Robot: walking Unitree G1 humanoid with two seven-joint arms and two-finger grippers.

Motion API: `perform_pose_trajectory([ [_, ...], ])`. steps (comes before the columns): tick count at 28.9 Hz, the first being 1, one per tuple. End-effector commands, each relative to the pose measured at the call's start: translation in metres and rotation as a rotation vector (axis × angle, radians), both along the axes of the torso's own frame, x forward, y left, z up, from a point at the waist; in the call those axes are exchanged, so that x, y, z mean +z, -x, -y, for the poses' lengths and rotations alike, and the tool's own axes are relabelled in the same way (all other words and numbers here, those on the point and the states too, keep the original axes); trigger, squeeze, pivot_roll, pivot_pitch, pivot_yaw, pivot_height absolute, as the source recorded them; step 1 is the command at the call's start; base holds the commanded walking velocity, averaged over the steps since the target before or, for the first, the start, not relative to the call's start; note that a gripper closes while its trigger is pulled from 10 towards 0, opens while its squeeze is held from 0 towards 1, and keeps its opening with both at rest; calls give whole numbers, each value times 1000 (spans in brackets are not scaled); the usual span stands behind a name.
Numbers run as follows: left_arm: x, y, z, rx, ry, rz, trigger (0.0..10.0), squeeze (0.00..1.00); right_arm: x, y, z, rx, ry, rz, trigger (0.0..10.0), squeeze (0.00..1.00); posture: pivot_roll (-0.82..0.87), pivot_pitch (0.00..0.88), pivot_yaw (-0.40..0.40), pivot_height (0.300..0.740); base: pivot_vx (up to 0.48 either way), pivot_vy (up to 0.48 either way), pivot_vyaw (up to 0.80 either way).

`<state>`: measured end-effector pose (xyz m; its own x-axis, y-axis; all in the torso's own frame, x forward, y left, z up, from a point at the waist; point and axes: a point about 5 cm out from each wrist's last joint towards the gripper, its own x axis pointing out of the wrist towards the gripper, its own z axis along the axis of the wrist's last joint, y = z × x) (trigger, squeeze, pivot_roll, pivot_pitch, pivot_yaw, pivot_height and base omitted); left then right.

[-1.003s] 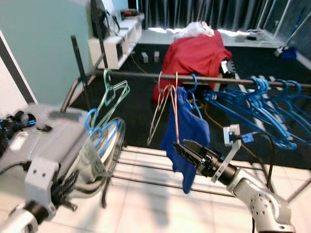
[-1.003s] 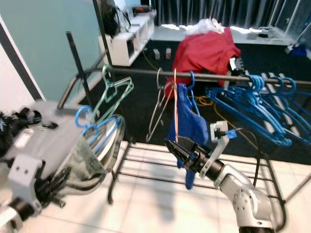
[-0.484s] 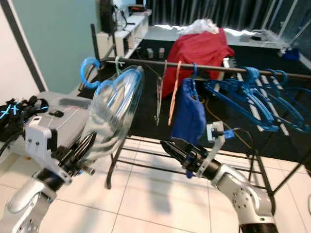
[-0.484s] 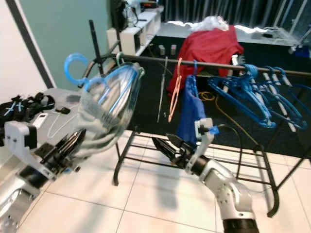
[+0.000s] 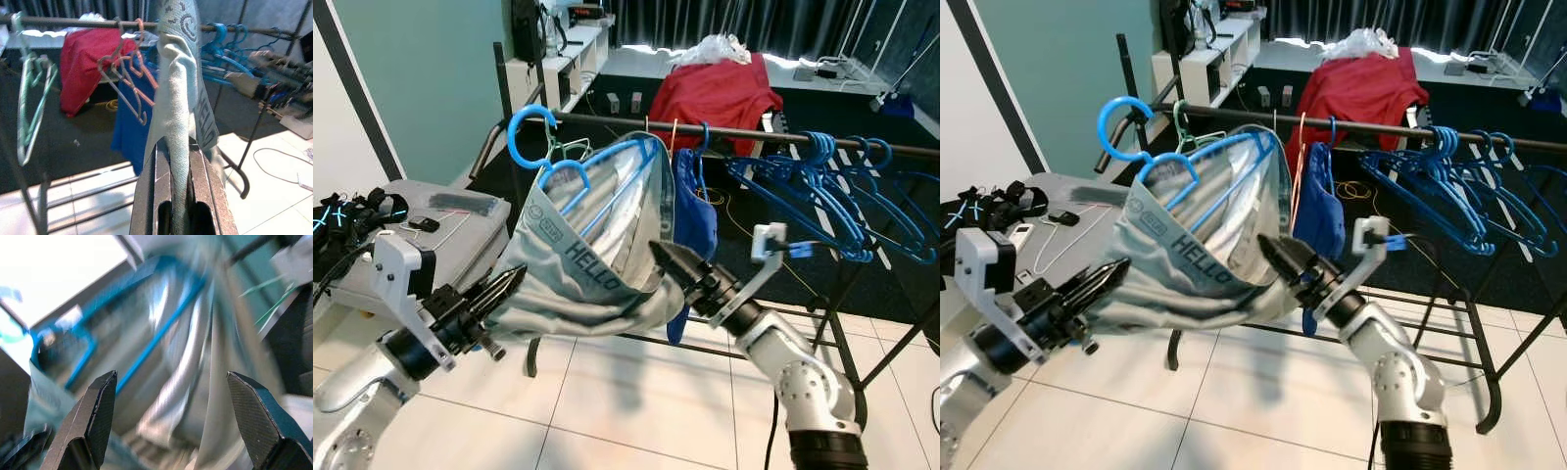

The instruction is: Hang hanger

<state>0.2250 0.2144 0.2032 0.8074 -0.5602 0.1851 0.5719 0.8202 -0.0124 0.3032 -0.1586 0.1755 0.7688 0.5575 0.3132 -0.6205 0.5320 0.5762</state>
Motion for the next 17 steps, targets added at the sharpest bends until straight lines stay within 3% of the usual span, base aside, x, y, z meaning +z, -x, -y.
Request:
perform_pose_trajectory([
  [1, 6, 3, -2, -9, -7, 18, 10000, 0, -1, -1, 5, -26, -24, -8, 10000, 0, 34, 0, -19, 740, 0, 0, 0],
  [4, 17, 6, 6, -56, 15, 42, 10000, 0, -4, -3, 19, -95, -14, -21, 10000, 0, 36, 0, -19, 740, 0, 0, 0],
  [7, 20, 8, 12, -97, 22, 46, 10000, 0, -4, -5, 23, -118, -10, -21, 10000, 0, 36, 0, -20, 740, 0, 0, 0],
  [8, 20, 8, 12, -97, 22, 46, 10000, 0, -4, -5, 23, -118, -10, -21, 10000, 0, 36, 0, -20, 740, 0, 0, 0],
  [9, 22, 12, 25, -178, 21, 38, 10000, 0, -3, -7, 23, -128, 8, -13, 10000, 0, 34, 0, -18, 740, 0, 0, 0],
  [17, 24, 17, 33, -253, 10, 26, 10000, 0, -2, -8, 21, -127, 38, -1, 10000, 0, 34, 0, -16, 740, 0, 0, 0],
])
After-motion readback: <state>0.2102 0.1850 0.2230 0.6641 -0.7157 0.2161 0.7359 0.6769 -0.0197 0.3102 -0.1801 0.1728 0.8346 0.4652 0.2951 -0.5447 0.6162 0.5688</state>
